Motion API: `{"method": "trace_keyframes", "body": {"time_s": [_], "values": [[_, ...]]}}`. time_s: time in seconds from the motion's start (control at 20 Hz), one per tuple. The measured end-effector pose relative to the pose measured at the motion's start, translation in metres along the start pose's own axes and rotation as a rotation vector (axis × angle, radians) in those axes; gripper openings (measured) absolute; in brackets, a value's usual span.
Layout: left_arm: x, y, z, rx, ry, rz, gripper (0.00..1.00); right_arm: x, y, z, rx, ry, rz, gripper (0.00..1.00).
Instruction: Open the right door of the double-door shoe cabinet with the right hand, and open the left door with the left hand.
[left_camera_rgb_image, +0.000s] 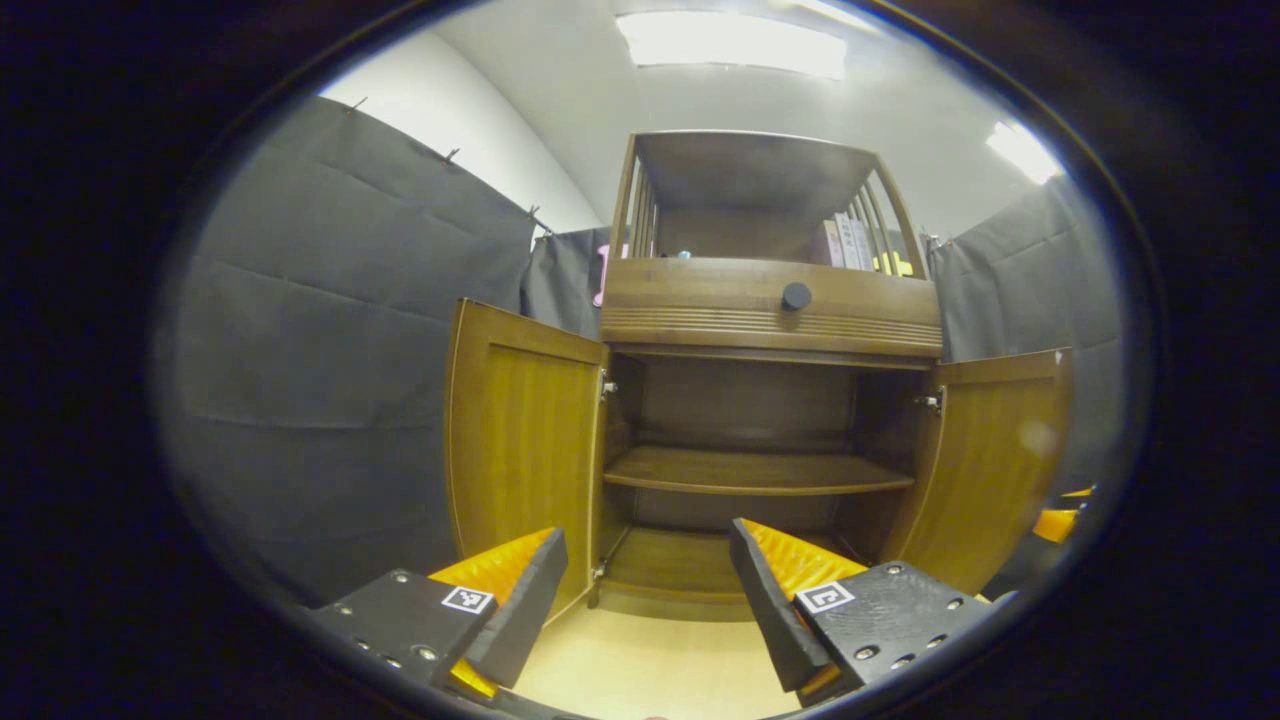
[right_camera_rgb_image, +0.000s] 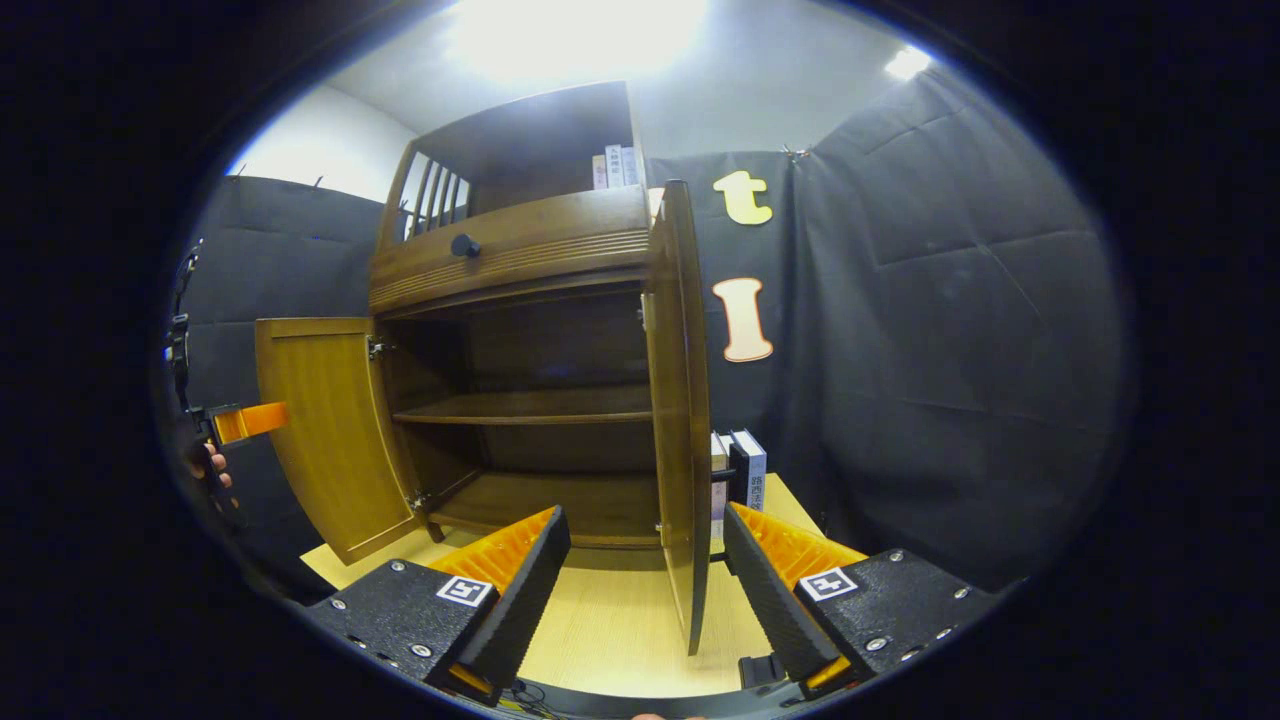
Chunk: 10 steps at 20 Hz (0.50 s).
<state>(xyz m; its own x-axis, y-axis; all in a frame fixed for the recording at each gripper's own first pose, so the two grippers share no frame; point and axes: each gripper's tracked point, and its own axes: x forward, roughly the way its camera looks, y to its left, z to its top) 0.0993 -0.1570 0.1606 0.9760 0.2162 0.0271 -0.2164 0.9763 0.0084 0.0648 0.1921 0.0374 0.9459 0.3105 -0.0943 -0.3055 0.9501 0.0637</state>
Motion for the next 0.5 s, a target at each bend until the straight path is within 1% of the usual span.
{"method": "trace_keyframes", "body": {"time_s": [0.05,0.1,0.15,0.35,0.4,0.45,0.5], "values": [[0.000,0.003,-0.002,0.002,0.004,0.005,0.97,0.002,0.002,0.001,0.006,-0.004,-0.002,0.96],[0.003,0.005,-0.001,0.002,0.001,0.004,0.97,0.005,0.006,0.001,0.003,-0.010,-0.004,0.92],[0.006,0.006,-0.001,-0.002,-0.004,0.003,0.97,0.009,0.011,0.000,-0.008,-0.011,-0.003,0.95],[0.029,0.019,-0.003,-0.003,-0.018,-0.009,0.97,0.027,0.043,0.006,-0.045,-0.018,0.005,0.95],[0.035,0.024,-0.004,-0.003,-0.019,-0.011,0.97,0.032,0.052,0.009,-0.041,-0.027,0.004,0.92],[0.041,0.029,-0.002,-0.001,-0.030,-0.012,0.97,0.037,0.063,0.014,-0.034,-0.040,0.004,0.96],[0.045,0.037,0.000,-0.001,-0.037,-0.002,0.97,0.043,0.072,0.016,-0.028,-0.044,0.001,0.92]]}}
